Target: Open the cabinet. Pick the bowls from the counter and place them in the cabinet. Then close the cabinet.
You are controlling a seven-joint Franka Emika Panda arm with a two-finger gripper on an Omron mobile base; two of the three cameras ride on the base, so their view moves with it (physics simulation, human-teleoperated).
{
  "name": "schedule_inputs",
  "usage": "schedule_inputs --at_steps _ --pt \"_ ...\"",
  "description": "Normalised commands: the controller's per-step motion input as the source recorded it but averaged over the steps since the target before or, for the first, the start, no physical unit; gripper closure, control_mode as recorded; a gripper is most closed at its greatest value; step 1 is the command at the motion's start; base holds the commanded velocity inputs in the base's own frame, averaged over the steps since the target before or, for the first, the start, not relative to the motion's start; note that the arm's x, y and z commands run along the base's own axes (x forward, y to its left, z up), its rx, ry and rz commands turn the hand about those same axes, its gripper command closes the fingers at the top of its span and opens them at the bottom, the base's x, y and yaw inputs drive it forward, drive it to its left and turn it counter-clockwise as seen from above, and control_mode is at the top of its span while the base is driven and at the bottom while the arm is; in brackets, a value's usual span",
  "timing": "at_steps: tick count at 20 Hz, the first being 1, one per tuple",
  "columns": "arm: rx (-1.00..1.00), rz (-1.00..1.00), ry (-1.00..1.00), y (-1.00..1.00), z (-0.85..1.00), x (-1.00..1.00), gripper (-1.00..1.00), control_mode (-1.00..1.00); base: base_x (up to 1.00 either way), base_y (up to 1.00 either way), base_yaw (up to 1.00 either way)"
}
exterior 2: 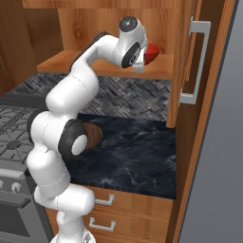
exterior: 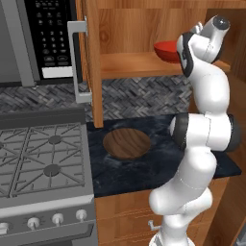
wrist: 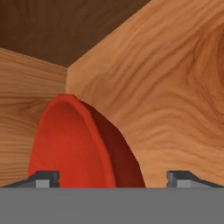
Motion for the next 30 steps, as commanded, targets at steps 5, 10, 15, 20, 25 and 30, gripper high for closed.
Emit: schedule_inputs --at_steps 5,10,15,20,25,30 --pt "0.0 0.0 -0.08 0.0 0.05 -0.36 -1.0 -1.0 0.0 0.0 0.0" --pt "0.01 0.0 -0.02 0.0 0.13 -0.84 -1.0 -1.0 0.0 0.0 0.0" --pt "0.02 0.0 0.0 0.04 0.11 -0.94 -1.0 -1.0 0.0 0.0 0.0" --pt "0.0 0.0 0.02 0.22 0.07 -0.79 -1.0 -1.0 0.0 0.0 0.0" --pt "0.0 0.0 0.01 0.21 0.01 -0.76 -1.0 -1.0 0.0 0.0 0.0" --pt "0.0 0.0 0.0 0.18 0.0 -0.73 -1.0 -1.0 0.0 0.0 0.0"
